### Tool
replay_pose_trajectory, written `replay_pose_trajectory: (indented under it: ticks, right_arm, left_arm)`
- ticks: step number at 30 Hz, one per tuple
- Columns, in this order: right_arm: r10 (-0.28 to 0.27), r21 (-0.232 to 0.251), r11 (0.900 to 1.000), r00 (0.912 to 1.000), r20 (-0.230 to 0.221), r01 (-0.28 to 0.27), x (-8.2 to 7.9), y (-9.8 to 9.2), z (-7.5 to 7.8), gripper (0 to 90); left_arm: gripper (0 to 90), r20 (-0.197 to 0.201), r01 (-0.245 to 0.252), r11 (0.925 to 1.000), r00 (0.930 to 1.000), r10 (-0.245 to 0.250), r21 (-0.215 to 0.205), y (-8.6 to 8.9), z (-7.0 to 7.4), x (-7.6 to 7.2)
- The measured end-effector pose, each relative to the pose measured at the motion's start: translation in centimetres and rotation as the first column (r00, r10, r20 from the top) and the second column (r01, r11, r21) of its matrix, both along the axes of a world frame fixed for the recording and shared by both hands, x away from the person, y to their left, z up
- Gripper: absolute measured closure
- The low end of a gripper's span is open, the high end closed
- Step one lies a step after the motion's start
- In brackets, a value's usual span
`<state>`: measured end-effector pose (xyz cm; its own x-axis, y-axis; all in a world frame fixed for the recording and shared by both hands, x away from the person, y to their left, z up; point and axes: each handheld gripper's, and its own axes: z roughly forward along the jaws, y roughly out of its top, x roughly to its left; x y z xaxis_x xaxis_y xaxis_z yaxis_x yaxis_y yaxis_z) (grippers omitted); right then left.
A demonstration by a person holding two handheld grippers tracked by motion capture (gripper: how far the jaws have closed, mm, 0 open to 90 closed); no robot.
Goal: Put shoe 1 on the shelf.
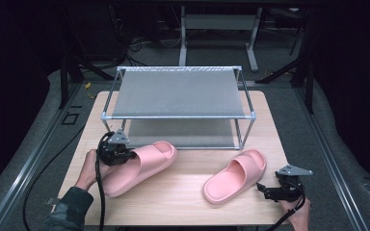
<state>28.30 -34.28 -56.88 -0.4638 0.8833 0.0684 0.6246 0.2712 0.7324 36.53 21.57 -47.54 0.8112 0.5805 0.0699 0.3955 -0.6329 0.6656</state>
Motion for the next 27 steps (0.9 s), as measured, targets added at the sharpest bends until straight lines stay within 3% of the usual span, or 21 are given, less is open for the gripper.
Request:
replay_pose_trajectory:
  ticks: [2,7,14,20,21,24,27]
  right_arm:
    - [0.0,0.001,1.0,1.0,-0.001,0.0,0.0,0.0,0.0,5.9]
    - [0.001,0.003,1.0,1.0,-0.001,-0.001,0.0,0.0,0.0,5.9]
    - [0.0,-0.001,1.0,1.0,0.001,0.0,0.0,0.0,0.0,6.1]
    - [0.003,0.003,1.0,1.0,0.001,-0.003,0.0,0.0,0.0,6.1]
    - [-0.011,-0.015,1.0,0.9999,0.002,0.011,0.0,0.0,0.0,6.1]
    - [0.015,0.017,1.0,0.9999,0.0,-0.015,0.0,-0.1,0.0,6.1]
    - [-0.004,-0.004,1.0,1.0,0.001,0.004,0.0,0.0,0.0,6.2]
  left_arm:
    - [83.2,0.009,0.021,0.9996,0.9997,-0.021,0.017,-0.2,0.3,0.2]
    - [83.1,0.022,0.067,0.9976,0.9975,-0.068,0.015,-0.6,0.9,0.8]
    - [83.2,0.03,0.152,0.9879,0.9878,-0.153,0.032,-1.0,1.8,1.5]
    - [83.1,0.04,0.191,0.9803,0.9803,-0.193,0.05,-1.3,2.6,1.8]
    - [83.1,0.038,0.196,0.9793,0.9795,-0.198,0.052,-1.3,2.7,1.9]
    - [83.1,0.049,0.206,0.9769,0.9767,-0.209,0.055,-1.4,3.2,2.0]
    - [83.0,0.057,0.225,0.9729,0.972,-0.228,0.052,-1.5,3.7,2.1]
